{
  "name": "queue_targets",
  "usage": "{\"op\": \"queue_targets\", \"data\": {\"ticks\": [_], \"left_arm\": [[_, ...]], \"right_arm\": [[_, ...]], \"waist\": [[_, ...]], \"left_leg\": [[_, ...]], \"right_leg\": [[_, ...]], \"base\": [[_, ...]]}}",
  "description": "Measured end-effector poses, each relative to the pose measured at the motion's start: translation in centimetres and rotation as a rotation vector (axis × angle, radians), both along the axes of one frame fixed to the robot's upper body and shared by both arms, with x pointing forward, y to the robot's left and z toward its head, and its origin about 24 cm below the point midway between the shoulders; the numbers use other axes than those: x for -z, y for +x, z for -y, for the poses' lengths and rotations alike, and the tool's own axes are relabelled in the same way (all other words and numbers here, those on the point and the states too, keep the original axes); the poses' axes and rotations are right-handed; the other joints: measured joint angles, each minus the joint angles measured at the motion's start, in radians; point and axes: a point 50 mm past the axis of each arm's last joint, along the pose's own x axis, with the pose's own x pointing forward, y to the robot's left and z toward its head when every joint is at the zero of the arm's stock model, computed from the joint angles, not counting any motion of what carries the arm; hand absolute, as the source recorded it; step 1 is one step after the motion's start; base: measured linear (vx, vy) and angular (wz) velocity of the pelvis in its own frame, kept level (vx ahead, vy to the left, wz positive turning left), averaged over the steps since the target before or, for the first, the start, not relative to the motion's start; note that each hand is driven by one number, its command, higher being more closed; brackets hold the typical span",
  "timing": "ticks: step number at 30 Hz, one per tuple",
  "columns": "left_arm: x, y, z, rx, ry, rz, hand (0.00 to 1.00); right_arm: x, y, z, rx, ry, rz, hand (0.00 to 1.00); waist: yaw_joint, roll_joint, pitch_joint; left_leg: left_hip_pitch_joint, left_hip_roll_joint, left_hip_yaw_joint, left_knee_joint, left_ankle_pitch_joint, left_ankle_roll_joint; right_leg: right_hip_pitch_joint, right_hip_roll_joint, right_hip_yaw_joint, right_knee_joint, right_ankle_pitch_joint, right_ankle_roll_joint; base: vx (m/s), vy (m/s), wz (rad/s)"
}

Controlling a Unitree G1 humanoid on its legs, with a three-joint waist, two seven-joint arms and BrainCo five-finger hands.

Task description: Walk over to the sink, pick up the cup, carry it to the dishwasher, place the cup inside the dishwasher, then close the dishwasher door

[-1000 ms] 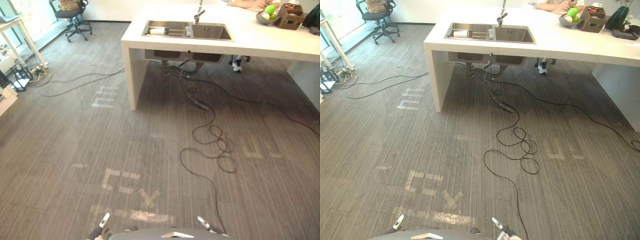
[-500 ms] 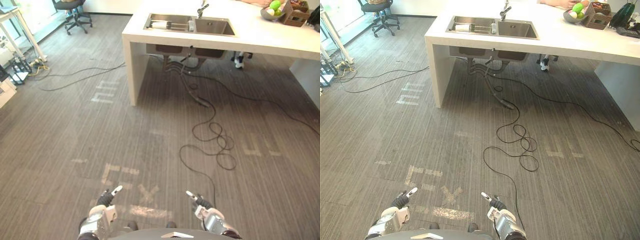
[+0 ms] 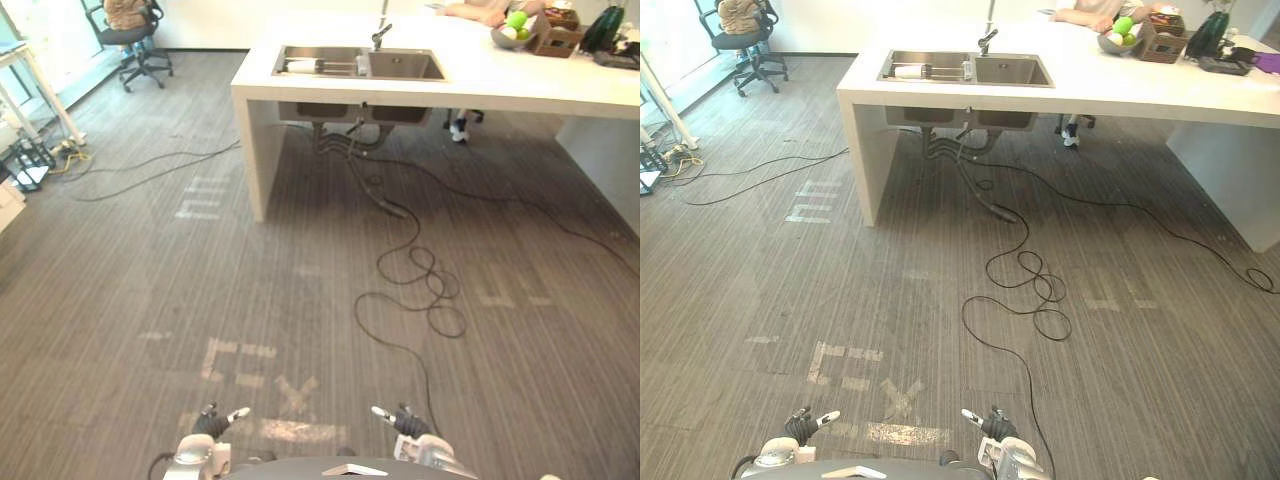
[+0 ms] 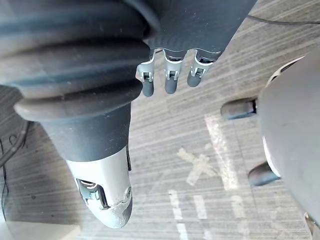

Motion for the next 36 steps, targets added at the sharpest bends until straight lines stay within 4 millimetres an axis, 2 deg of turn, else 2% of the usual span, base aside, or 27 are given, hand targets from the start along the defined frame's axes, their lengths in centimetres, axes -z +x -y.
{"op": "queue_targets", "data": {"ticks": [6,9,10,11,12,13,14,15,16,17,18,20,21,22,24,25,26,27,28,29,30,31,32,33,34,35,36], "left_arm": [[0.5,-1.2,-0.2,-0.174,-0.104,-0.023,0.0],[0.6,-1.5,-0.2,-0.275,-0.164,-0.012,0.0],[0.6,-1.5,-0.3,-0.345,-0.207,0.015,0.0],[0.6,-1.5,-0.3,-0.361,-0.22,0.021,0.0],[0.5,-1.4,-0.4,-0.386,-0.239,0.032,0.0],[0.4,-0.9,-0.5,-0.409,-0.261,0.056,0.0],[0.2,-0.5,-0.7,-0.425,-0.265,0.081,0.0],[0.1,-0.3,-0.9,-0.434,-0.265,0.095,0.0],[0.1,-0.2,-1.0,-0.449,-0.268,0.108,0.0],[0.0,-0.1,-1.0,-0.466,-0.281,0.123,0.0],[-0.1,0.0,-1.0,-0.465,-0.285,0.132,0.0],[-0.8,1.2,-0.8,-0.445,-0.305,0.198,0.0],[-1.0,1.7,-0.6,-0.434,-0.313,0.217,0.0],[-1.4,2.7,0.2,-0.42,-0.337,0.253,0.0],[-1.8,3.8,1.6,-0.404,-0.373,0.291,0.0],[-2.0,4.3,2.0,-0.407,-0.381,0.306,0.0],[-2.1,4.5,2.4,-0.411,-0.39,0.307,0.0],[-2.1,4.6,3.4,-0.412,-0.412,0.302,0.0],[-2.1,4.6,3.8,-0.41,-0.424,0.3,0.0],[-2.1,4.7,3.9,-0.409,-0.427,0.3,0.0],[-2.4,5.3,4.0,-0.409,-0.433,0.325,0.0],[-2.6,5.4,4.1,-0.41,-0.438,0.343,0.0],[-2.6,5.3,4.0,-0.407,-0.437,0.353,0.0],[-3.0,5.7,3.9,-0.391,-0.434,0.391,0.0],[-3.5,5.5,3.1,-0.406,-0.408,0.448,0.0],[-3.7,5.5,2.4,-0.412,-0.391,0.471,0.0],[-4.3,5.9,2.2,-0.406,-0.388,0.511,0.0]], "right_arm": [[0.8,-2.5,0.4,0.177,0.101,-0.117,0.0],[1.1,-3.5,0.6,0.31,0.17,-0.158,0.0],[1.2,-3.9,0.7,0.366,0.192,-0.166,0.0],[1.2,-4.1,0.6,0.382,0.197,-0.167,0.0],[1.2,-4.2,0.8,0.392,0.197,-0.168,0.0],[1.1,-3.8,1.0,0.403,0.197,-0.15,0.0],[1.1,-3.9,1.1,0.411,0.193,-0.147,0.0],[1.1,-4.0,1.2,0.412,0.192,-0.15,0.0],[1.2,-4.8,1.2,0.413,0.186,-0.171,0.0],[1.5,-6.0,0.8,0.429,0.187,-0.193,0.0],[1.5,-6.2,0.8,0.437,0.186,-0.192,0.0],[1.5,-6.1,0.5,0.466,0.194,-0.167,0.0],[1.5,-6.1,0.5,0.473,0.196,-0.159,0.0],[1.5,-5.9,0.4,0.489,0.202,-0.144,0.0],[1.5,-5.8,0.1,0.497,0.213,-0.131,0.0],[1.5,-5.8,-0.1,0.502,0.224,-0.128,0.0],[1.4,-6.0,0.0,0.509,0.222,-0.124,0.0],[1.2,-5.9,0.6,0.523,0.217,-0.1,0.0],[1.0,-5.9,1.0,0.533,0.208,-0.081,0.0],[0.9,-5.6,1.2,0.537,0.209,-0.069,0.0],[0.8,-5.2,1.1,0.543,0.219,-0.058,0.0],[0.8,-5.3,1.2,0.557,0.224,-0.057,0.0],[0.8,-5.4,1.2,0.568,0.226,-0.058,0.0],[0.7,-5.4,1.4,0.569,0.223,-0.046,0.0],[0.7,-5.3,1.4,0.53,0.206,-0.032,0.0],[0.7,-5.2,1.3,0.497,0.192,-0.028,0.0],[0.6,-4.9,1.2,0.462,0.175,-0.018,0.0]], "waist": [[-0.011,-0.001,0.002],[-0.013,0.0,0.009],[-0.016,-0.007,0.021],[-0.016,-0.009,0.024],[-0.014,-0.026,0.031],[-0.013,-0.02,0.056],[-0.015,-0.025,0.077],[-0.017,-0.039,0.09],[-0.021,-0.04,0.094],[-0.025,-0.029,0.102],[-0.028,-0.032,0.107],[-0.032,-0.039,0.122],[-0.034,-0.038,0.125],[-0.034,-0.037,0.128],[-0.034,-0.047,0.14],[-0.037,-0.068,0.15],[-0.038,-0.069,0.155],[-0.049,-0.043,0.152],[-0.052,-0.009,0.132],[-0.052,-0.004,0.129],[-0.047,0.006,0.122],[-0.048,0.011,0.121],[-0.048,0.015,0.119],[-0.052,0.031,0.113],[-0.039,0.032,0.11],[-0.037,0.016,0.106],[-0.032,0.01,0.106]], "left_leg": [[0.024,0.0,0.019,0.0,-0.007,-0.002],[0.044,0.003,0.026,0.007,-0.02,0.001],[0.049,-0.006,0.029,0.023,-0.045,0.012],[0.049,-0.012,0.029,0.034,-0.056,0.015],[0.049,-0.02,0.028,0.053,-0.07,0.021],[0.042,-0.018,0.029,0.097,-0.096,0.028],[0.045,-0.016,0.027,0.127,-0.113,0.032],[0.049,-0.016,0.022,0.141,-0.123,0.034],[0.051,-0.013,0.002,0.154,-0.134,0.032],[0.066,0.005,-0.02,0.156,-0.142,0.03],[0.07,0.01,-0.029,0.153,-0.142,0.03],[0.072,0.033,-0.052,0.153,-0.156,0.008],[0.075,0.042,-0.056,0.152,-0.16,0.001],[0.073,0.06,-0.057,0.15,-0.172,-0.019],[0.089,0.071,-0.07,0.148,-0.194,-0.054],[0.121,0.074,-0.081,0.158,-0.213,-0.083],[0.139,0.086,-0.092,0.165,-0.225,-0.088],[0.161,0.125,-0.11,0.164,-0.25,-0.097],[0.166,0.164,-0.129,0.195,-0.285,-0.066],[0.138,0.168,-0.147,0.286,-0.297,-0.067],[0.038,0.167,-0.165,0.598,-0.303,-0.095],[-0.026,0.169,-0.165,0.832,-0.241,-0.132],[-0.047,0.174,-0.165,0.907,-0.171,-0.156],[-0.065,0.186,-0.163,0.954,0.02,-0.196],[-0.077,0.229,-0.147,0.985,0.2,-0.208],[-0.09,0.246,-0.142,1.017,0.255,-0.194],[-0.136,0.265,-0.127,1.085,0.172,-0.17]], "right_leg": [[0.014,0.001,0.023,0.007,0.002,0.002],[-0.022,-0.008,0.028,0.122,-0.061,0.008],[-0.078,-0.031,0.033,0.264,-0.138,0.024],[-0.098,-0.044,0.036,0.323,-0.163,0.042],[-0.14,-0.059,0.037,0.424,-0.186,0.06],[-0.227,-0.087,0.035,0.636,-0.188,0.048],[-0.282,-0.115,0.027,0.785,-0.175,0.019],[-0.313,-0.133,0.022,0.856,-0.168,0.009],[-0.344,-0.145,0.024,0.918,-0.166,0.016],[-0.36,-0.144,0.02,0.908,-0.179,0.035],[-0.359,-0.143,0.016,0.872,-0.183,0.041],[-0.345,-0.138,-0.013,0.611,-0.17,0.04],[-0.343,-0.132,-0.014,0.533,-0.15,0.038],[-0.342,-0.122,-0.013,0.382,-0.088,0.041],[-0.336,-0.138,0.001,0.257,-0.036,0.045],[-0.336,-0.163,-0.015,0.288,-0.01,0.054],[-0.341,-0.155,-0.024,0.339,0.003,0.052],[-0.356,-0.123,-0.048,0.416,-0.019,0.031],[-0.368,-0.088,-0.085,0.444,-0.056,-0.011],[-0.369,-0.081,-0.099,0.448,-0.065,-0.025],[-0.368,-0.063,-0.109,0.444,-0.078,-0.051],[-0.339,-0.038,-0.123,0.426,-0.09,-0.069],[-0.32,-0.021,-0.131,0.416,-0.097,-0.078],[-0.287,0.009,-0.151,0.395,-0.108,-0.086],[-0.215,0.05,-0.147,0.331,-0.114,-0.096],[-0.177,0.056,-0.143,0.291,-0.111,-0.094],[-0.128,0.062,-0.143,0.245,-0.105,-0.105]], "base": [[-0.02,0.004,-0.1],[0.0,0.029,-0.08],[0.0,0.044,-0.06],[0.0,0.038,-0.1],[-0.01,0.031,-0.16],[-0.03,0.011,-0.07],[-0.02,0.003,0.06],[0.03,-0.015,0.3],[0.15,-0.056,0.47],[0.14,-0.049,0.45],[0.18,-0.083,0.41],[0.2,-0.16,0.25],[0.31,-0.272,0.2],[0.3,-0.266,0.14],[0.31,-0.357,0.1],[0.32,-0.413,0.05],[0.34,-0.416,0.04],[0.34,-0.356,-0.09],[0.35,-0.321,-0.16],[0.46,-0.321,-0.36],[0.48,-0.294,-0.28],[0.47,-0.285,-0.18],[0.31,-0.163,0.09],[0.37,-0.134,0.08],[0.39,-0.11,0.09],[0.38,-0.107,0.08],[0.32,-0.127,0.27]]}}
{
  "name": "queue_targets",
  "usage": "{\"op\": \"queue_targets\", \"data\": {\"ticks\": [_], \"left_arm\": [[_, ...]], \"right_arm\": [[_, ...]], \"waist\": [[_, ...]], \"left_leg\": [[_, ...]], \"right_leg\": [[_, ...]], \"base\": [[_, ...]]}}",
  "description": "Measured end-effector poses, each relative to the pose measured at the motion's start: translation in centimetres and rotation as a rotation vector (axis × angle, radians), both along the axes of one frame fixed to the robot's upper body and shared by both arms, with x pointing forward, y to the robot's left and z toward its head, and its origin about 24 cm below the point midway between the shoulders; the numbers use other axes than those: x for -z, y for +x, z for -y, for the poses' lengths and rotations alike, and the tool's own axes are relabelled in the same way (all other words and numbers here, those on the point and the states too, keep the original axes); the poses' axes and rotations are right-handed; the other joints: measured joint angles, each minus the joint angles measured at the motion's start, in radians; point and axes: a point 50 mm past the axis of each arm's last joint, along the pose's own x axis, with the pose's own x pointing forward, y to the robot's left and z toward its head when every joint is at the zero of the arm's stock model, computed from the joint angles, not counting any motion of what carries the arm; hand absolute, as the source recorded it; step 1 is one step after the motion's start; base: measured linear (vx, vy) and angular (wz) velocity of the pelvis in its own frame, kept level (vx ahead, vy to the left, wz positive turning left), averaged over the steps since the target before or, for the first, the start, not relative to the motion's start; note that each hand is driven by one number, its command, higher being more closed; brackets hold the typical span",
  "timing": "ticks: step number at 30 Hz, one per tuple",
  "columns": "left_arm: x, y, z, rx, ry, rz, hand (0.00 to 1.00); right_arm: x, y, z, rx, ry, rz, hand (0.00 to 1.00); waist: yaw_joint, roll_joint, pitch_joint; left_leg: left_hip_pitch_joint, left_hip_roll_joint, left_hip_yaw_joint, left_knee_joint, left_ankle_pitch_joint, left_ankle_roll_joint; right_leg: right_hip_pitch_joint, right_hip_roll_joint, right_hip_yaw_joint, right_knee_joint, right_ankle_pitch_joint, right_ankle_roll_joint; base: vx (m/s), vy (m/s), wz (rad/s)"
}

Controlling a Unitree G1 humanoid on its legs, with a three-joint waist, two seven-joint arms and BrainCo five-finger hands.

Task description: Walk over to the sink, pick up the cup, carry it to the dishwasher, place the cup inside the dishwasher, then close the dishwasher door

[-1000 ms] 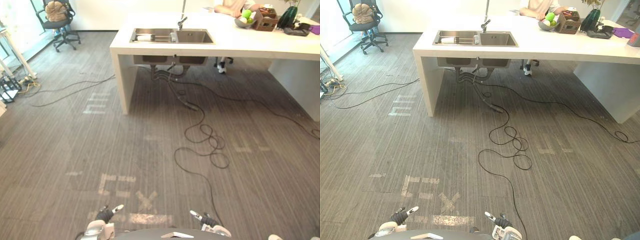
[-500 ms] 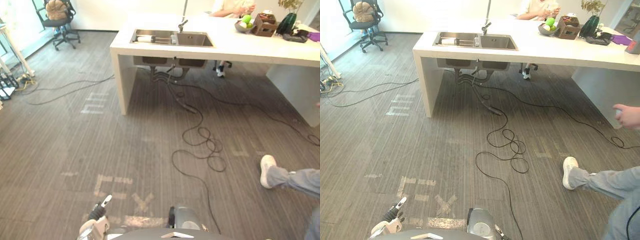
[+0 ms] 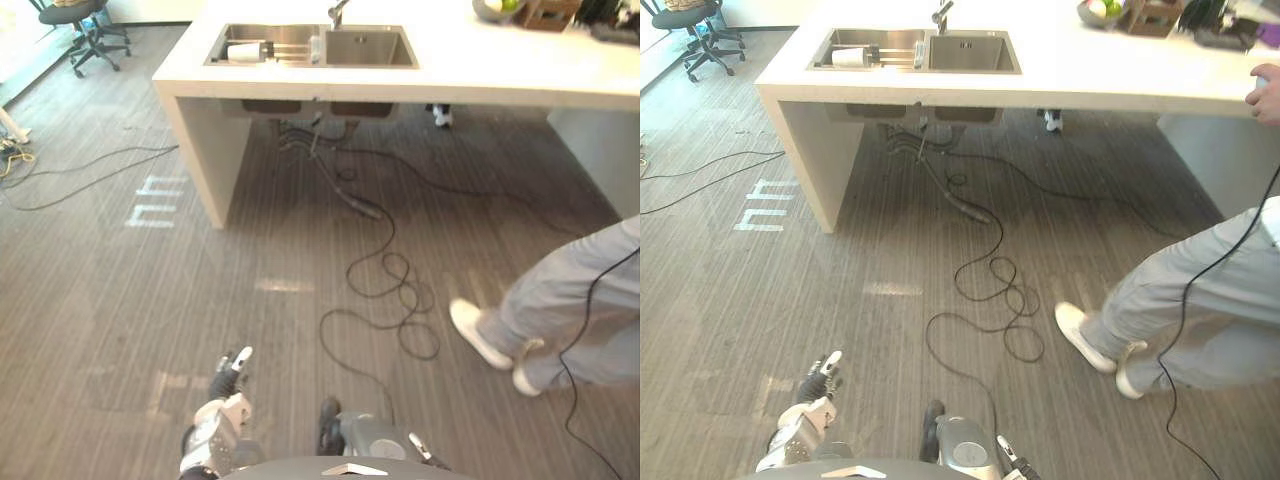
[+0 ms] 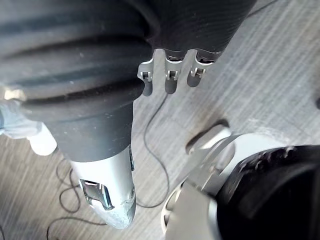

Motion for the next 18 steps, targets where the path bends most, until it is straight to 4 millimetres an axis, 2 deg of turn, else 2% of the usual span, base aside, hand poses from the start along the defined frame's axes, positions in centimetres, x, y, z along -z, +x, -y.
{"op": "queue_targets", "data": {"ticks": [1,2,3,4,5,6,8,11,12,13,14,15,17,18], "left_arm": [[-1.1,1.0,0.4,0.018,0.006,0.061,0.0],[-2.2,1.9,0.9,0.036,0.01,0.116,0.0],[-2.7,2.3,1.1,0.043,0.01,0.141,0.0],[-3.3,2.7,1.4,0.057,0.011,0.171,0.0],[-4.1,3.3,1.9,0.07,0.013,0.205,0.0],[-4.5,3.5,2.1,0.073,0.014,0.222,0.0],[-6.4,4.6,2.4,0.071,0.013,0.308,0.0],[-7.7,5.4,2.2,0.051,0.003,0.377,0.0],[-7.8,5.6,2.2,0.052,0.0,0.385,0.0],[-7.9,5.6,2.2,0.057,0.009,0.395,0.0],[-7.9,5.6,2.1,0.062,0.016,0.398,0.0],[-8.4,6.2,1.2,0.086,0.063,0.416,0.0],[-8.8,6.6,1.0,0.087,0.085,0.425,0.0],[-9.0,6.8,1.1,0.087,0.087,0.427,0.0]], "right_arm": [[-0.1,0.3,0.3,-0.025,-0.02,0.009,0.0],[-0.3,1.3,0.4,-0.02,-0.021,0.034,0.0],[-0.4,1.9,0.5,-0.01,-0.013,0.05,0.0],[-0.5,2.7,0.5,0.0,-0.004,0.067,0.0],[-1.0,4.5,0.4,0.0,0.008,0.124,0.0],[-1.2,5.1,0.4,-0.007,0.008,0.143,0.0],[-1.5,5.8,0.0,-0.05,0.004,0.168,0.0],[-1.1,4.5,0.2,-0.04,0.007,0.128,0.0],[-0.9,3.6,0.4,-0.035,0.011,0.099,0.0],[-0.5,2.2,0.9,-0.03,0.01,0.05,0.0],[-0.4,1.7,0.8,-0.03,0.018,0.031,0.0],[0.1,1.3,-0.6,-0.025,0.068,-0.001,0.0],[0.3,0.8,-0.6,-0.012,0.081,-0.032,0.0],[0.4,0.7,-0.3,0.015,0.084,-0.051,0.0]], "waist": [[0.008,0.001,0.001],[0.018,-0.003,0.002],[0.026,0.004,0.001],[0.036,0.012,-0.002],[0.05,0.024,-0.005],[0.053,0.024,-0.005],[0.07,0.019,-0.003],[0.072,0.027,-0.007],[0.069,0.038,-0.015],[0.072,0.052,-0.029],[0.071,0.044,-0.037],[0.062,-0.018,-0.059],[0.069,-0.021,-0.06],[0.07,-0.022,-0.061]], "left_leg": [[-0.07,-0.001,0.015,0.038,-0.151,0.029],[-0.13,-0.019,0.035,-0.029,-0.274,0.055],[-0.143,-0.031,0.057,-0.101,-0.314,0.078],[-0.154,-0.052,0.085,-0.243,-0.345,0.093],[-0.164,-0.095,0.101,-0.479,-0.346,0.096],[-0.166,-0.113,0.101,-0.566,-0.335,0.096],[-0.185,-0.162,0.098,-0.815,-0.265,0.083],[-0.215,-0.161,0.118,-0.859,-0.238,0.082],[-0.206,-0.158,0.141,-0.861,-0.209,0.096],[-0.188,-0.155,0.129,-0.875,-0.082,0.181],[-0.182,-0.166,0.132,-0.87,-0.035,0.223],[-0.208,-0.221,0.133,-0.849,-0.098,0.234],[-0.221,-0.235,0.131,-0.828,-0.127,0.241],[-0.217,-0.248,0.129,-0.819,-0.156,0.246]], "right_leg": [[0.049,0.0,0.001,-0.046,-0.001,-0.003],[0.081,-0.005,0.003,-0.083,0.002,-0.003],[0.097,-0.009,0.008,-0.097,0.008,0.008],[0.118,-0.016,0.017,-0.112,0.003,0.014],[0.145,-0.034,0.033,-0.121,-0.004,0.019],[0.158,-0.043,0.041,-0.12,-0.01,0.027],[0.21,-0.083,0.059,-0.118,-0.047,0.062],[0.267,-0.094,0.056,-0.107,-0.104,0.109],[0.307,-0.09,0.054,-0.094,-0.144,0.134],[0.338,-0.085,0.065,-0.075,-0.188,0.156],[0.347,-0.092,0.076,-0.066,-0.202,0.165],[0.319,-0.142,0.109,-0.049,-0.19,0.148],[0.296,-0.155,0.14,-0.024,-0.162,0.134],[0.285,-0.171,0.156,0.012,-0.145,0.141]], "base": [[0.28,-0.128,0.31],[0.25,-0.113,0.18],[0.2,-0.03,-0.11],[0.31,0.013,-0.41],[0.33,0.042,-0.42],[0.35,0.088,-0.41],[0.34,0.136,-0.21],[0.36,0.22,0.03],[0.48,0.313,0.07],[0.49,0.316,0.0],[0.54,0.35,0.1],[0.5,0.327,0.13],[0.39,0.277,0.11],[0.36,0.257,0.1]]}}
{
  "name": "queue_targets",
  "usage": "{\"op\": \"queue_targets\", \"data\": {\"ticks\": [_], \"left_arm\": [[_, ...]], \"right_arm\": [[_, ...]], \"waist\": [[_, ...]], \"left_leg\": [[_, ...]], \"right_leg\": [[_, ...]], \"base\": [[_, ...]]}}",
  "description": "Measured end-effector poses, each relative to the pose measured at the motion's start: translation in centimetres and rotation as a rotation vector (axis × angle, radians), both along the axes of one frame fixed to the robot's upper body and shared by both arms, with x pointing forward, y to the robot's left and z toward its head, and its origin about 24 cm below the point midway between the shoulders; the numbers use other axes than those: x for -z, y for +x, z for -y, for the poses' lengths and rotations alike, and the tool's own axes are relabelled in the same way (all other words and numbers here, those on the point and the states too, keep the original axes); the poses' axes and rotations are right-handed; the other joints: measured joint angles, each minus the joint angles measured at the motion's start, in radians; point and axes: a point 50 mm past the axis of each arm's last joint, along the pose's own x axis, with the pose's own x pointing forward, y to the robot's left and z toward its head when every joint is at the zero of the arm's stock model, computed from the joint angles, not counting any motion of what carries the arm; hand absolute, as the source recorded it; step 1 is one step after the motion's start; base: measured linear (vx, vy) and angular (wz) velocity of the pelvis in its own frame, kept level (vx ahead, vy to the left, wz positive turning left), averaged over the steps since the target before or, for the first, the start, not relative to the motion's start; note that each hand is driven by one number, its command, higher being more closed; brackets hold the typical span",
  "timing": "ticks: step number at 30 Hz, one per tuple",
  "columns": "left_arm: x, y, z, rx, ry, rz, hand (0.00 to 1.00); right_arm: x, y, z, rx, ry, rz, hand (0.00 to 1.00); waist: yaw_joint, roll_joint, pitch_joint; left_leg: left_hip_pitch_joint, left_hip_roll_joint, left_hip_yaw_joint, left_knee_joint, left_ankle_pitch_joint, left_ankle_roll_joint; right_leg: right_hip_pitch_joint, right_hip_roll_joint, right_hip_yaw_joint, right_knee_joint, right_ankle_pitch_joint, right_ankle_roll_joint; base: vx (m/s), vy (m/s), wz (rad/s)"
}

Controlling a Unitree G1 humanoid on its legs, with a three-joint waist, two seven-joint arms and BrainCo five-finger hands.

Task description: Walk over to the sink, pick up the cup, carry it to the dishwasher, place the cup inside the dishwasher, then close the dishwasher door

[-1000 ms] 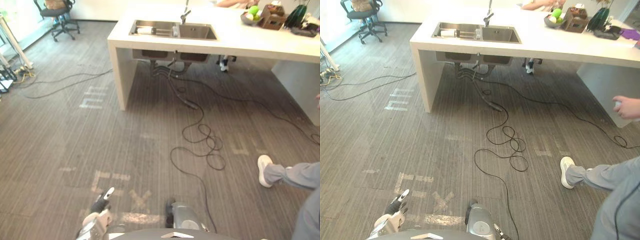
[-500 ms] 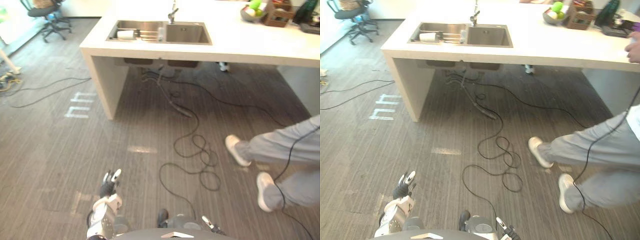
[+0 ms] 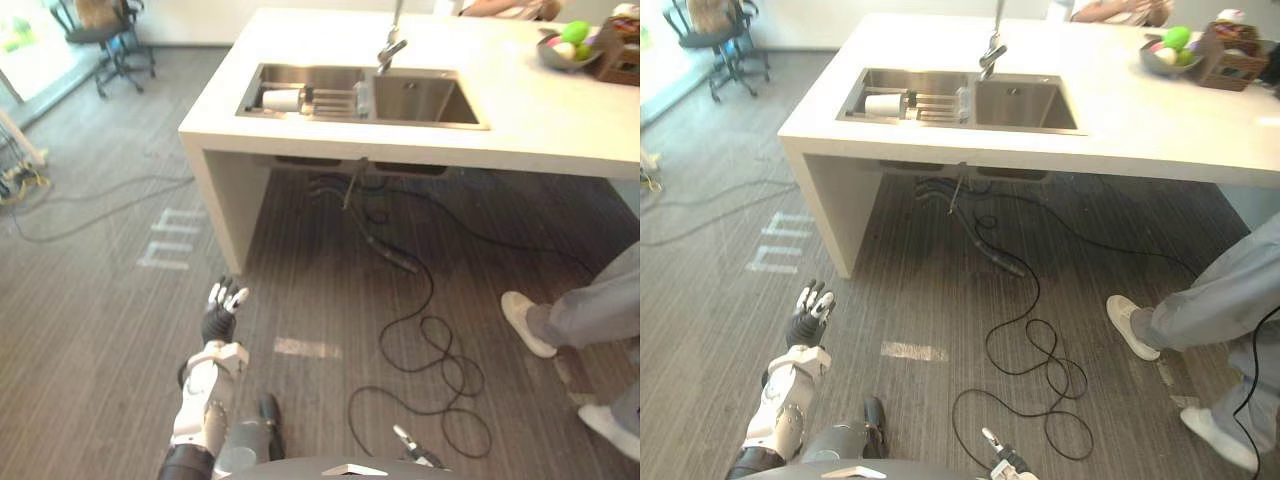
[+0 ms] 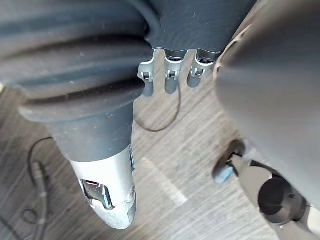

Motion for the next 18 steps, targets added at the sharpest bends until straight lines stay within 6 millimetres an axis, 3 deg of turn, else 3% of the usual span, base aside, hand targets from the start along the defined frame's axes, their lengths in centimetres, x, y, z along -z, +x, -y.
{"op": "queue_targets", "data": {"ticks": [2,3,4,6,7,8,10,12,13,14,15,16,18], "left_arm": [[-0.6,0.2,0.1,0.002,0.004,0.009,0.0],[-1.0,0.4,0.2,0.008,0.005,0.022,0.0],[-1.5,0.5,-0.1,0.007,0.032,0.037,0.0],[-2.3,0.5,-0.5,-0.007,0.053,0.062,0.0],[-2.8,0.6,-0.5,-0.02,0.054,0.079,0.0],[-3.5,0.7,-0.5,-0.031,0.051,0.104,0.0],[-4.0,1.0,-0.3,-0.034,0.042,0.128,0.0],[-4.3,1.2,0.2,-0.031,0.023,0.147,0.0],[-4.3,1.1,0.2,-0.026,0.026,0.154,0.0],[-4.4,1.0,-0.1,-0.018,0.038,0.169,0.0],[-4.4,0.9,-0.3,-0.018,0.046,0.178,0.0],[-4.3,0.6,-0.5,-0.038,0.036,0.178,0.0],[-4.2,0.5,0.1,-0.029,0.011,0.191,0.0]], "right_arm": [[0.2,-1.1,0.5,0.064,0.004,-0.039,0.0],[0.2,-1.1,0.7,0.076,-0.011,-0.023,0.0],[0.1,-0.9,0.7,0.064,-0.022,-0.009,0.0],[0.1,-0.8,0.8,0.049,-0.047,-0.003,0.0],[0.0,-0.7,1.1,0.057,-0.067,-0.003,0.0],[0.0,-0.9,1.5,0.09,-0.078,-0.007,0.0],[0.1,-1.4,1.3,0.104,-0.062,-0.016,0.0],[0.3,-2.8,1.0,0.12,-0.042,-0.048,0.0],[0.5,-3.7,0.4,0.104,-0.032,-0.068,0.0],[0.7,-4.5,-0.4,0.095,-0.018,-0.092,0.0],[0.8,-4.9,-1.0,0.089,-0.002,-0.103,0.0],[0.8,-5.3,-1.0,0.101,0.015,-0.114,0.0],[0.6,-4.5,0.2,0.046,0.021,-0.073,0.0]], "waist": [[0.004,0.001,-0.01],[-0.001,-0.001,-0.013],[-0.001,-0.006,-0.017],[-0.001,-0.003,-0.021],[-0.001,-0.008,-0.024],[-0.006,0.003,-0.021],[-0.024,0.012,-0.021],[-0.045,0.025,-0.019],[-0.056,0.019,-0.021],[-0.05,-0.019,-0.022],[-0.045,-0.057,-0.027],[-0.029,-0.047,-0.037],[-0.024,-0.008,-0.046]], "left_leg": [[0.047,-0.037,-0.002,-0.01,-0.047,0.02],[0.082,-0.054,-0.003,-0.024,-0.065,0.026],[0.122,-0.066,-0.002,-0.042,-0.076,0.021],[0.18,-0.09,-0.004,-0.078,-0.089,0.015],[0.215,-0.101,-0.006,-0.098,-0.095,0.013],[0.264,-0.108,-0.021,-0.125,-0.106,0.006],[0.298,-0.098,-0.058,-0.137,-0.118,-0.006],[0.309,-0.065,-0.115,-0.11,-0.139,-0.025],[0.297,-0.048,-0.155,-0.065,-0.168,-0.04],[0.321,-0.057,-0.19,-0.046,-0.19,-0.062],[0.337,-0.066,-0.202,-0.042,-0.201,-0.072],[0.352,-0.041,-0.216,-0.032,-0.221,-0.096],[0.347,0.01,-0.219,-0.039,-0.236,-0.117]], "right_leg": [[-0.074,-0.042,0.037,0.235,0.012,0.052],[-0.16,-0.054,0.075,0.472,0.057,0.152],[-0.245,-0.056,0.094,0.692,0.112,0.228],[-0.334,-0.076,0.055,0.878,0.126,0.203],[-0.372,-0.108,0.002,0.936,0.106,0.134],[-0.432,-0.145,-0.077,0.95,0.045,0.03],[-0.488,-0.154,-0.126,0.852,-0.02,-0.002],[-0.528,-0.118,-0.106,0.578,-0.04,-0.005],[-0.525,-0.085,-0.065,0.393,0.018,0.001],[-0.506,-0.091,-0.047,0.259,0.205,-0.002],[-0.499,-0.097,-0.049,0.227,0.257,-0.005],[-0.461,-0.087,-0.078,0.22,0.192,-0.009],[-0.425,-0.031,-0.11,0.132,0.187,-0.011]], "base": [[0.38,0.254,0.18],[0.31,0.178,0.14],[0.3,0.159,0.09],[0.29,0.109,-0.03],[0.39,0.089,-0.01],[0.32,0.043,0.08],[0.34,-0.035,0.52],[0.31,-0.131,1.0],[0.32,-0.216,1.06],[0.34,-0.255,0.94],[0.46,-0.4,0.51],[0.32,-0.296,0.13],[0.29,-0.287,0.03]]}}
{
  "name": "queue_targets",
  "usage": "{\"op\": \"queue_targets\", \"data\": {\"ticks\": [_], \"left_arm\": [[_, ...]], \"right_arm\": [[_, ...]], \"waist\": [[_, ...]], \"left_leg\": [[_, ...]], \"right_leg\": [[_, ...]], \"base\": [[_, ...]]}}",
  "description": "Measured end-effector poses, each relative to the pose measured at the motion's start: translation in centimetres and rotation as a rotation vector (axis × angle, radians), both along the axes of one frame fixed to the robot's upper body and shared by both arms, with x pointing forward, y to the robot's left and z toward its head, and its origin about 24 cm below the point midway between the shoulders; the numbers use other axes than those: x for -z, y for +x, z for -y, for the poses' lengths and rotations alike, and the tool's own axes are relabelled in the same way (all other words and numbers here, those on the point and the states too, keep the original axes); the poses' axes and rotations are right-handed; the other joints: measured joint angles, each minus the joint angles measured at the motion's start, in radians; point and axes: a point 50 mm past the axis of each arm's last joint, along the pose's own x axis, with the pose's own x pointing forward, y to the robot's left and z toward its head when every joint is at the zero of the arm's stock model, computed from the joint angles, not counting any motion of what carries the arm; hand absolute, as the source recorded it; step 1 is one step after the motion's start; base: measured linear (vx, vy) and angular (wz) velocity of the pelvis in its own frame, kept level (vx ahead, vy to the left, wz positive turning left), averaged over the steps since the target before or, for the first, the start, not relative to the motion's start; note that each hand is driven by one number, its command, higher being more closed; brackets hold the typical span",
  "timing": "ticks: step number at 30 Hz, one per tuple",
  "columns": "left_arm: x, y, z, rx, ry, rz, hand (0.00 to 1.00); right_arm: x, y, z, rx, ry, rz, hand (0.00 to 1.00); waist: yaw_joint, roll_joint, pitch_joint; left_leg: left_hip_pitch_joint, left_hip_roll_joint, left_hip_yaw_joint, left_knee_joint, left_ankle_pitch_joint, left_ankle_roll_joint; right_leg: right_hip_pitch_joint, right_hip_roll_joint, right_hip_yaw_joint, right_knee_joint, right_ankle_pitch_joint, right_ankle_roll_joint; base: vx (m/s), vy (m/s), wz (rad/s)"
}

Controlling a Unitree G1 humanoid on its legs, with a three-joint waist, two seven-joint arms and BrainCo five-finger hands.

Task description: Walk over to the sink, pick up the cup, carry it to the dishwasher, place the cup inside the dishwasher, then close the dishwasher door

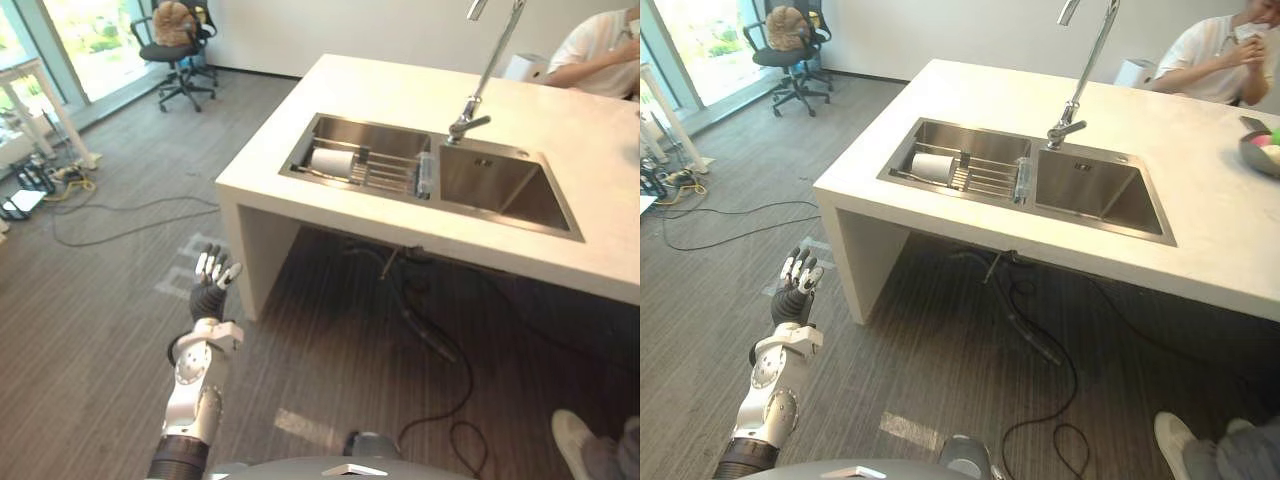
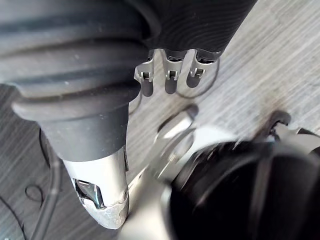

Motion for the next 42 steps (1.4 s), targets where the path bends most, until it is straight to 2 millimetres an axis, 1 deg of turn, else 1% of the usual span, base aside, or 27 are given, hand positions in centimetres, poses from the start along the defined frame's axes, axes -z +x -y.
{"op": "queue_targets", "data": {"ticks": [1,2,8,12,13,14,17,18,20,24,26,27,28,29,30,31,32,33,34,35,36,37,38,39,40,41,42], "left_arm": [[0.0,0.0,0.5,0.013,-0.016,0.004,0.0],[2.1,-0.3,0.3,0.058,0.03,-0.078,0.0],[1.8,-0.1,0.3,0.058,0.032,-0.067,0.0],[0.2,1.1,0.2,0.039,0.039,-0.024,0.0],[-1.2,1.6,0.3,0.016,0.051,0.02,0.0],[-1.9,1.9,0.4,0.008,0.059,0.045,0.0],[-6.1,3.0,0.8,-0.02,0.078,0.199,0.0],[-7.7,3.1,0.9,-0.026,0.068,0.262,0.0],[-9.3,3.1,1.0,-0.023,0.059,0.332,0.0],[-9.8,2.9,1.0,-0.024,0.052,0.353,0.0],[-9.8,2.8,0.9,-0.035,0.046,0.349,0.0],[-9.6,2.7,0.8,-0.052,0.048,0.337,0.0],[-9.7,2.7,0.6,-0.066,0.048,0.337,0.0],[-9.6,2.7,0.6,-0.072,0.044,0.334,0.0],[-9.8,2.7,0.8,-0.079,0.026,0.341,0.0],[-9.7,2.7,0.8,-0.08,0.019,0.332,0.0],[-9.6,2.7,0.8,-0.076,0.021,0.329,0.0],[-9.8,2.7,0.8,-0.072,0.025,0.335,0.0],[-9.8,2.7,0.6,-0.067,0.031,0.339,0.0],[-9.8,2.7,0.6,-0.064,0.032,0.342,0.0],[-9.9,2.6,0.6,-0.058,0.034,0.345,0.0],[-10.4,2.4,0.6,-0.051,0.036,0.36,0.0],[-10.8,2.3,0.5,-0.049,0.042,0.373,0.0],[-11.2,2.2,0.5,-0.047,0.046,0.383,0.0],[-11.3,2.2,0.5,-0.039,0.045,0.386,0.0],[-11.1,2.2,0.5,-0.028,0.028,0.367,0.0],[-10.9,2.2,0.4,-0.029,0.023,0.361,0.0]], "right_arm": [[-0.2,0.4,0.7,-0.052,0.004,0.023,0.0],[-0.3,0.6,-0.6,-0.16,0.133,0.083,0.0],[-0.3,0.7,-0.6,-0.161,0.132,0.086,0.0],[-0.5,1.6,-0.7,-0.202,0.099,0.128,0.0],[-0.6,2.2,-0.7,-0.214,0.083,0.153,0.0],[-0.6,2.2,-0.8,-0.209,0.078,0.158,0.0],[-0.6,2.3,-0.9,-0.164,0.047,0.155,0.0],[-0.5,1.9,-0.9,-0.143,0.032,0.14,0.0],[-0.5,1.4,-0.7,-0.093,0.019,0.122,0.0],[-0.4,0.7,-0.6,-0.027,0.016,0.112,0.0],[-0.5,0.6,-0.3,-0.027,0.013,0.126,0.0],[-0.5,0.6,0.0,-0.05,0.007,0.131,0.0],[-0.5,0.7,-0.1,-0.061,0.013,0.136,0.0],[-0.6,0.8,0.1,-0.067,0.01,0.143,0.0],[-0.8,1.2,0.7,-0.086,-0.001,0.167,0.0],[-0.9,1.1,1.2,-0.097,-0.016,0.165,0.0],[-1.0,1.0,1.6,-0.097,-0.025,0.161,0.0],[-1.1,1.2,1.9,-0.098,-0.032,0.163,0.0],[-1.1,1.7,1.7,-0.105,-0.026,0.181,0.0],[-1.1,2.1,1.6,-0.115,-0.024,0.191,0.0],[-1.2,2.8,1.5,-0.131,-0.025,0.209,0.0],[-1.5,4.0,1.3,-0.146,-0.026,0.241,0.0],[-1.5,4.5,1.2,-0.154,-0.023,0.249,0.0],[-1.5,4.8,1.1,-0.157,-0.018,0.252,0.0],[-1.4,4.7,0.9,-0.161,-0.005,0.236,0.0],[-1.3,4.0,1.2,-0.136,-0.001,0.206,0.0],[-1.2,3.5,1.3,-0.115,0.002,0.184,0.0]], "waist": [[0.001,0.029,0.0],[-0.012,0.009,-0.012],[-0.021,0.006,-0.01],[-0.038,0.008,-0.007],[-0.042,0.008,-0.005],[-0.044,0.007,-0.004],[-0.059,-0.003,0.002],[-0.06,-0.005,0.002],[-0.061,-0.002,0.001],[-0.048,0.003,-0.026],[-0.049,0.02,-0.039],[-0.046,0.032,-0.061],[-0.06,0.03,-0.049],[-0.057,0.037,-0.043],[-0.049,0.054,-0.024],[-0.037,0.075,-0.01],[-0.038,0.088,-0.012],[-0.036,0.093,-0.011],[-0.03,0.09,-0.013],[-0.025,0.086,-0.012],[-0.018,0.079,-0.015],[0.0,0.059,-0.01],[0.011,0.042,-0.003],[0.013,0.032,0.004],[0.016,0.021,0.01],[0.014,0.033,0.01],[0.018,0.039,0.007]], "left_leg": [[-0.004,0.027,0.0,-0.009,0.001,-0.008],[0.034,0.073,0.026,-0.088,0.021,-0.037],[0.038,0.073,0.034,-0.088,0.021,-0.037],[0.074,0.073,0.062,-0.101,0.023,-0.036],[0.085,0.073,0.084,-0.1,0.024,-0.035],[0.088,0.073,0.089,-0.099,0.025,-0.034],[0.093,0.059,0.099,-0.1,0.035,-0.027],[0.097,0.055,0.094,-0.104,0.033,-0.024],[0.098,0.053,0.074,-0.103,0.017,-0.02],[0.073,0.078,0.07,-0.09,0.008,-0.023],[0.063,0.108,0.089,-0.069,-0.012,0.011],[0.052,0.121,0.113,-0.01,-0.021,0.04],[-0.076,0.15,0.117,0.285,-0.016,0.056],[-0.143,0.167,0.106,0.435,0.02,0.059],[-0.237,0.21,0.077,0.686,0.151,0.048],[-0.315,0.242,0.048,0.861,0.279,0.026],[-0.347,0.252,0.039,0.923,0.274,0.014],[-0.384,0.255,0.056,0.959,0.234,0.017],[-0.4,0.252,0.092,0.887,0.181,0.019],[-0.401,0.247,0.115,0.818,0.158,0.017],[-0.398,0.229,0.142,0.674,0.136,0.007],[-0.375,0.175,0.156,0.406,0.141,0.0],[-0.362,0.143,0.163,0.279,0.167,-0.012],[-0.361,0.129,0.165,0.235,0.189,-0.027],[-0.361,0.098,0.171,0.166,0.265,-0.04],[-0.344,0.078,0.185,0.115,0.495,-0.004],[-0.341,0.083,0.204,0.131,0.513,0.023]], "right_leg": [[0.014,0.034,-0.011,-0.043,0.011,-0.012],[0.167,0.129,-0.025,-0.391,0.168,-0.02],[0.168,0.129,-0.02,-0.39,0.168,-0.02],[0.184,0.131,-0.001,-0.382,0.169,-0.02],[0.171,0.127,0.01,-0.349,0.158,-0.02],[0.163,0.123,0.011,-0.33,0.149,-0.019],[0.13,0.09,0.005,-0.217,0.092,-0.01],[0.129,0.076,-0.001,-0.187,0.075,-0.007],[0.127,0.057,-0.026,-0.149,0.049,-0.005],[0.097,0.042,-0.067,-0.069,-0.02,-0.014],[0.087,0.067,-0.077,-0.057,-0.05,-0.016],[0.087,0.082,-0.074,-0.062,-0.07,-0.022],[0.108,0.085,-0.076,-0.064,-0.086,-0.034],[0.126,0.086,-0.073,-0.073,-0.088,-0.038],[0.186,0.098,-0.052,-0.087,-0.097,-0.054],[0.24,0.109,-0.039,-0.104,-0.113,-0.059],[0.265,0.111,-0.035,-0.111,-0.121,-0.059],[0.306,0.109,-0.019,-0.129,-0.132,-0.058],[0.337,0.104,0.0,-0.162,-0.132,-0.059],[0.345,0.101,0.011,-0.175,-0.132,-0.059],[0.349,0.092,0.025,-0.186,-0.132,-0.058],[0.348,0.064,0.056,-0.186,-0.141,-0.048],[0.354,0.042,0.069,-0.175,-0.144,-0.034],[0.362,0.029,0.074,-0.17,-0.151,-0.026],[0.389,0.007,0.074,-0.165,-0.169,-0.002],[0.419,-0.002,0.066,-0.14,-0.214,0.041],[0.431,0.0,0.066,-0.129,-0.242,0.061]], "base": [[0.24,-0.243,0.01],[0.13,-0.136,-0.02],[0.0,0.0,-0.02],[0.0,0.027,-0.17],[-0.02,0.048,-0.19],[-0.02,0.047,-0.1],[-0.06,0.041,0.13],[-0.1,0.03,0.23],[-0.09,0.01,0.39],[0.0,-0.072,0.39],[0.14,-0.155,0.07],[0.19,-0.145,-0.03],[0.2,-0.159,-0.05],[0.23,-0.171,-0.17],[0.26,-0.109,-0.44],[0.28,-0.074,-0.48],[0.28,-0.063,-0.48],[0.3,-0.083,-0.45],[0.31,-0.07,-0.5],[0.25,-0.032,-0.46],[0.32,0.018,-0.56],[0.4,0.052,-0.62],[0.41,0.07,-0.55],[0.36,0.094,-0.27],[0.44,0.179,-0.06],[0.44,0.223,-0.03],[0.39,0.21,0.07]]}}
